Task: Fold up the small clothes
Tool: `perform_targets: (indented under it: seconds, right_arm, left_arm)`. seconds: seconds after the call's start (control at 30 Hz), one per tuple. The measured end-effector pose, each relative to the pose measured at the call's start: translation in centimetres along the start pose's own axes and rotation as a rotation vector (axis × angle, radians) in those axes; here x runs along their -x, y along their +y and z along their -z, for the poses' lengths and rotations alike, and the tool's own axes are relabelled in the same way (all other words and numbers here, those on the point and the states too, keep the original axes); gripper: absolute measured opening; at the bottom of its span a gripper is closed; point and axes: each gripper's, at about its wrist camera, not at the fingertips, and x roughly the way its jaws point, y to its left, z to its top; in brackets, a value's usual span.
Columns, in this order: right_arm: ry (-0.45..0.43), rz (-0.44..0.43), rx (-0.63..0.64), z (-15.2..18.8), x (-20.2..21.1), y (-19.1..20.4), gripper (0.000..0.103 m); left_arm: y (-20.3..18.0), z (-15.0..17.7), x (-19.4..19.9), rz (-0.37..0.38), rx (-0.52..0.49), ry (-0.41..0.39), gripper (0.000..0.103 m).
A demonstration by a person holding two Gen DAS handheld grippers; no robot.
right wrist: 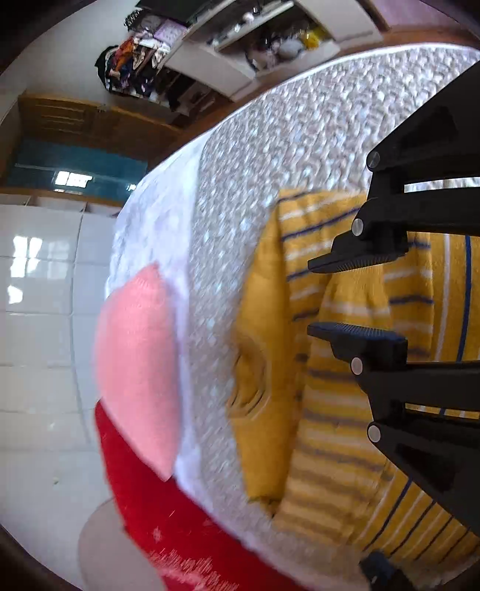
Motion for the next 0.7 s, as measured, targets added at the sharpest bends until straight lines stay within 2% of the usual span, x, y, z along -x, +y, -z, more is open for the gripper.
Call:
perform_targets:
  seconds: [0.1,0.2,0.23,0.27,0.3,0.4,0.47,0.57,0.7]
  right_arm:
    - [0.061,-0.176,-0.014,-0.3,-1.2,1.5,0.030]
    - [0.196,-0.377,-0.069,0.4,-4.2,2.7,0.031]
    - [0.248,-0.400,-0.091,1.0,-5.4,2.9,0.032]
    - [0.289,-0.373,-0.104,1.4,-6.6,2.7,0.032]
    - [0.319,-0.297,-0.112,1.9,-7.7,2.2,0.026]
    - [0.264,-0.184,-0.168,2.2,-7.3,-1.1,0.027]
    - [0.221,-0.067,-0.168,2.3,-5.4,-3.4,0.028]
    - [0.182,-0.079,-0.195,3.1,-0.7,-8.0,0.031]
    - [0.156,-0.126,-0.232,5.8,5.2,-13.2,0.049]
  left_arm:
    - [-0.4,0.2,-0.2,-0.024,-0.028,0.001,0.045]
    - [-0.3,0.2,-0.4,-0.027,-0.034,0.008,0.047]
    - [-0.3,0.1,-0.4,-0.027,-0.034,0.011,0.047]
    - [-0.2,0.1,-0.5,-0.028,-0.035,0.015,0.047]
    - [-0.1,0.1,-0.6,-0.029,-0.037,0.019,0.047]
    - [-0.3,0.1,-0.7,-0.036,-0.049,0.021,0.048]
    - [-0.6,0.2,-0.8,-0.043,-0.061,0.021,0.049]
    - [-1.0,0.4,-0.9,-0.060,-0.079,0.012,0.049]
    - [-0.9,1.5,-0.3,-0.080,-0.082,0.001,0.049]
